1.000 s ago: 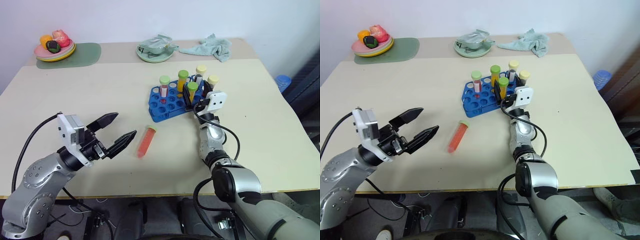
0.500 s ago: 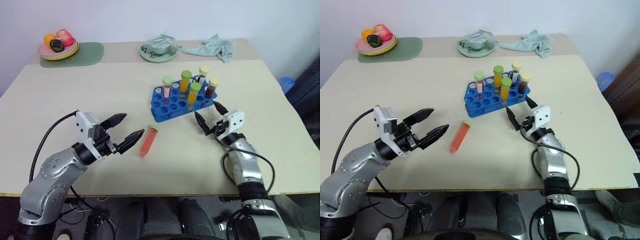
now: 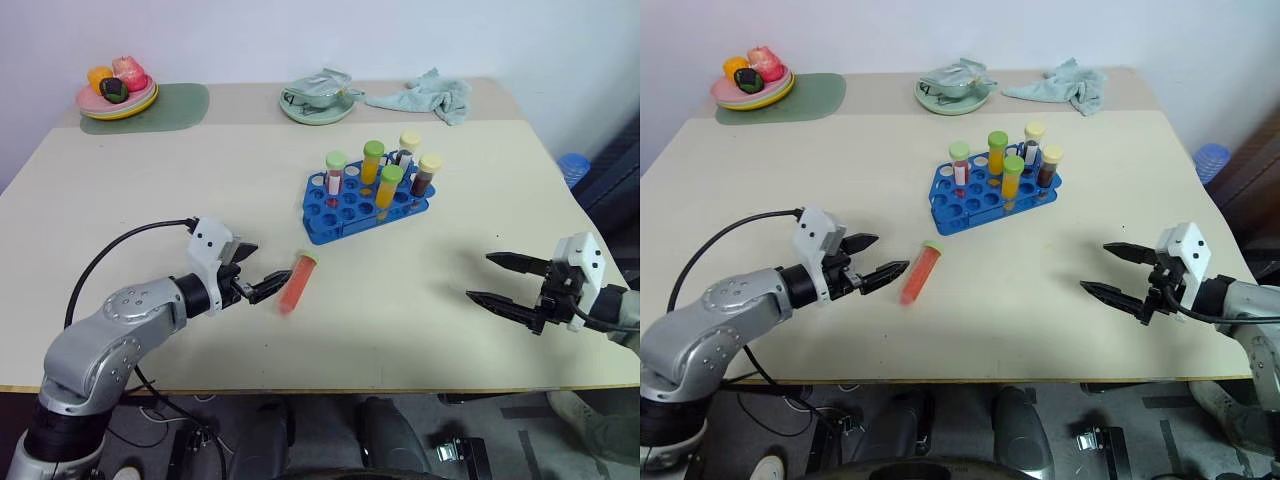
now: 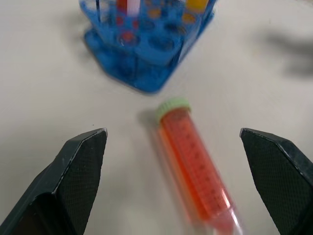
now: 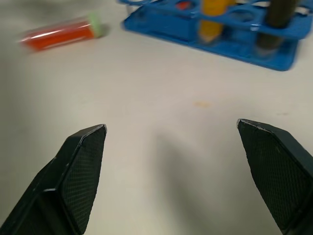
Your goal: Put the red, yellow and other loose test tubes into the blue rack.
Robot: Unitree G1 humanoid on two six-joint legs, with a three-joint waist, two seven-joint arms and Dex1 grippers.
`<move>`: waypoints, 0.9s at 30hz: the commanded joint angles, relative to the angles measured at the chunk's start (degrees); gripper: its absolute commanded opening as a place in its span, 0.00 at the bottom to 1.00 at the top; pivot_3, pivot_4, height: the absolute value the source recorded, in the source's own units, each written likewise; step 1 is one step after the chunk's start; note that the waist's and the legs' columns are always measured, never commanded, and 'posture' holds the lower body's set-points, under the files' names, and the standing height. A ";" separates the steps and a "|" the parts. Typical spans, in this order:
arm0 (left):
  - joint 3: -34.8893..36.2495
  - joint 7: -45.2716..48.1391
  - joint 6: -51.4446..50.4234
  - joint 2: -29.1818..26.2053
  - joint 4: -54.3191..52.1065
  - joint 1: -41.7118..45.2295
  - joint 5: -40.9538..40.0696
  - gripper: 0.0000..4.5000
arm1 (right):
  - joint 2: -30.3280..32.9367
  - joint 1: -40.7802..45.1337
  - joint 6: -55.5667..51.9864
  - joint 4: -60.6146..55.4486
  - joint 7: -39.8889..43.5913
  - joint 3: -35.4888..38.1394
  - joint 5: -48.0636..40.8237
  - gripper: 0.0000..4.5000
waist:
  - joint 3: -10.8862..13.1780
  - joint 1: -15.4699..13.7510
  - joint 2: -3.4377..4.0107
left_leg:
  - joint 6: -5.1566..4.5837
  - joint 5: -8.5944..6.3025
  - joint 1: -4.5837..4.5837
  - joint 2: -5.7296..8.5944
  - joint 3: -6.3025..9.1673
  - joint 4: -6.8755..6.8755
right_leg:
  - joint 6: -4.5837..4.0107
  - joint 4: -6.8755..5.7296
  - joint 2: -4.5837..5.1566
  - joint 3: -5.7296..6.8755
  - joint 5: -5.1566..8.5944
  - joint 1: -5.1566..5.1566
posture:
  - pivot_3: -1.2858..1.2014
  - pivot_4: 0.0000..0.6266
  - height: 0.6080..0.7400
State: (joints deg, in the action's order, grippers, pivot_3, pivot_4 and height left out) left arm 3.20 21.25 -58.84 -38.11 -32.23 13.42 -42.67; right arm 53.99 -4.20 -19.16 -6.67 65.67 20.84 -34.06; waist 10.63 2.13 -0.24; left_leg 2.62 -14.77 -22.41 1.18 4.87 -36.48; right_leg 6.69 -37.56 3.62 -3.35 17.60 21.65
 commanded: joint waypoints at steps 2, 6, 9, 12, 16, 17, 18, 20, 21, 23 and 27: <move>-1.93 -4.32 -16.66 1.94 2.92 13.26 -3.25 1.00 | 2.14 -0.72 2.43 -2.46 5.07 1.58 0.14 0.97 | 0.10 -0.29 -0.16 | 0.00 0.00 -0.01 0.03 0.00 -0.02 | 0.00 0.01 -0.01 0.07 0.00 -0.03 | 0.52 0.24 1.00; 0.51 -7.85 -31.93 9.00 10.68 24.45 -6.09 1.00 | 2.58 0.39 3.64 -2.40 6.27 0.39 1.79 0.97 | 0.17 -0.98 -0.29 | -0.01 -0.01 -0.04 0.07 0.01 -0.16 | 0.03 0.05 0.00 0.18 0.01 -0.13 | 0.52 0.24 1.00; -1.26 -12.45 -33.66 9.98 18.13 28.94 -8.57 1.00 | 2.50 3.12 3.10 -2.39 6.33 -0.85 2.01 0.97 | 0.18 -0.86 -0.30 | -0.01 -0.01 -0.05 0.07 0.03 -0.20 | 0.05 0.04 -0.01 0.18 0.01 -0.10 | 0.52 0.24 1.00; -3.83 -18.08 -33.66 10.51 26.56 33.03 -13.70 1.00 | 2.53 5.70 2.91 -2.47 6.61 -2.33 2.50 0.97 | 0.19 -1.07 -0.30 | 0.00 -0.01 -0.04 0.03 0.08 -0.20 | 0.04 0.00 -0.02 0.18 0.01 -0.07 | 0.52 0.24 1.00; -7.91 -23.89 -33.66 9.35 33.68 37.45 -17.74 1.00 | 1.87 8.28 0.91 -4.58 5.32 -3.51 1.82 0.97 | 0.21 -1.41 -0.33 | 0.01 -0.01 -0.10 0.09 0.17 -0.26 | 0.06 0.02 0.07 0.17 0.01 -0.07 | 0.52 0.24 1.00; -8.98 -24.57 -33.66 8.87 34.90 38.42 -19.23 1.00 | 1.56 8.79 0.25 -5.31 4.69 -3.84 1.62 0.97 | 0.21 -1.45 -0.33 | 0.01 -0.01 -0.12 0.09 0.19 -0.27 | 0.06 0.02 0.08 0.17 0.01 -0.06 | 0.52 0.24 1.00; -9.92 -25.58 -33.66 8.86 36.33 39.29 -20.44 1.00 | 1.27 8.85 0.01 -5.89 4.36 -3.98 1.57 0.97 | 0.21 -1.46 -0.33 | 0.02 -0.01 -0.13 0.09 0.21 -0.26 | 0.06 0.02 0.09 0.18 0.01 -0.04 | 0.52 0.24 1.00; -11.20 -27.13 -33.66 8.76 39.05 40.49 -22.74 1.00 | 0.78 8.64 -0.31 -6.88 3.78 -4.18 1.56 0.97 | 0.21 -1.48 -0.33 | 0.02 -0.01 -0.15 0.10 0.23 -0.27 | 0.06 0.02 0.09 0.17 0.01 -0.02 | 0.52 0.24 1.00; -11.81 -28.09 -33.66 8.96 40.81 41.17 -23.87 1.00 | 0.40 8.11 -0.22 -7.38 3.50 -4.14 1.57 0.97 | 0.20 -1.49 -0.33 | 0.03 -0.01 -0.17 0.10 0.23 -0.27 | 0.07 0.02 0.10 0.17 0.01 -0.01 | 0.52 0.24 1.00; -13.27 -28.81 -33.66 8.63 43.66 43.10 -25.43 1.00 | -0.41 7.06 -0.46 -9.38 2.63 -4.47 1.39 0.97 | 0.22 -1.50 -0.35 | 0.03 0.00 -0.17 0.12 0.23 -0.27 | 0.07 0.02 0.10 0.18 0.01 -0.02 | 0.52 0.24 1.00; -16.16 -29.28 -33.66 8.46 48.80 46.66 -25.95 1.00 | -1.55 5.21 -1.86 -13.54 0.77 -4.14 0.41 0.97 | 0.22 -1.40 -0.35 | 0.03 0.00 -0.22 0.14 0.22 -0.29 | 0.07 0.01 0.09 0.18 0.01 0.03 | 0.52 0.24 1.00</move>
State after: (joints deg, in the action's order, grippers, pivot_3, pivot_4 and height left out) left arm -12.28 -7.93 -92.04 -29.22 15.75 58.21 -67.76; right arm 52.76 0.90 -20.73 -17.28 67.36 15.70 -32.41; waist 10.85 0.73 -0.59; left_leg 2.65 -14.77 -22.62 1.33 5.08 -36.77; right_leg 6.76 -37.55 3.71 -3.18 17.61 21.69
